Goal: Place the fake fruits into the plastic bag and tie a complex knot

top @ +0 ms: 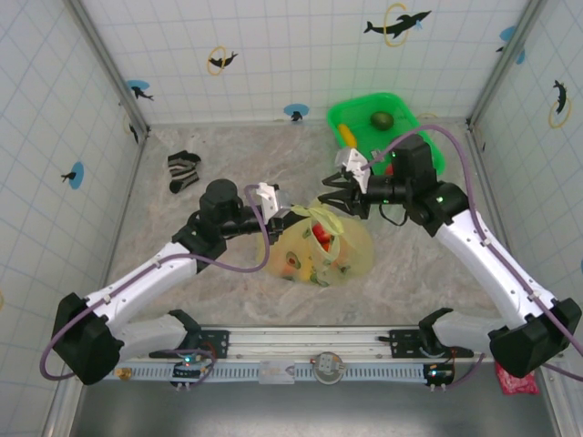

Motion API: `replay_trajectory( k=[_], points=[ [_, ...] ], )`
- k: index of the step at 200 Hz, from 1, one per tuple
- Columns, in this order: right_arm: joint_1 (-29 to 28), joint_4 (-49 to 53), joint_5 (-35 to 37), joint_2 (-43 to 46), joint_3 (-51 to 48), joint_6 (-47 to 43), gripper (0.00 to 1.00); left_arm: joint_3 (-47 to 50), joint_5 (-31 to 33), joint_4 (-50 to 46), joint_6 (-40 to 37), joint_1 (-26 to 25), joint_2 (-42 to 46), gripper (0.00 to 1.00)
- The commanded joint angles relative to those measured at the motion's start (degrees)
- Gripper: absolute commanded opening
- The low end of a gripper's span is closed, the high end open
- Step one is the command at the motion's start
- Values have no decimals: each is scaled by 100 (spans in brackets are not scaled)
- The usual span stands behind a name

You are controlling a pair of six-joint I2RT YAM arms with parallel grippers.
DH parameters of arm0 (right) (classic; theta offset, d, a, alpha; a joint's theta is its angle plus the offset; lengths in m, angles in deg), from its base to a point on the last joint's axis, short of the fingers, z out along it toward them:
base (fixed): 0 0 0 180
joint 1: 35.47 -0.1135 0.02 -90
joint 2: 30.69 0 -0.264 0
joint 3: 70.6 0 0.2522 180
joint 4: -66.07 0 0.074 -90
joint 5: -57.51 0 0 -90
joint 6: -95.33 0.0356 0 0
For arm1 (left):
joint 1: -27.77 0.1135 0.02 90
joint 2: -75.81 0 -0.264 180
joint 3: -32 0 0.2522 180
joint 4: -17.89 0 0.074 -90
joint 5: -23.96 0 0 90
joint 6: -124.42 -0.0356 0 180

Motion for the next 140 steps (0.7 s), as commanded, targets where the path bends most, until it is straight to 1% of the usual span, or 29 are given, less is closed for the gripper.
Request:
replay_trajectory(
  k=[1,20,29,44,94,122,140],
  points=[
    [-131,164,-346,2,-1,-259,46,33,-142,-17,-182,-37,115,0],
    [-272,412,-116,-27,-8,-508,50,31,-139,-25,-191,-37,123,0],
    [-343,539,105,-50,1,-648,50,32,-150,-24,-189,-38,123,0],
    [-379,654,256,-73,-14,-771,50,13,-160,-26,-192,-46,114,0],
    [-478,691,352,-166,-4,-862,50,9,-190,-40,-183,-53,100,0],
    [-570,691,347,-276,70,-879,55,-10,-186,-61,-199,-55,97,0],
    [-600,699,307,-328,131,-877,55,-24,-188,-97,-218,-55,82,0]
  ],
)
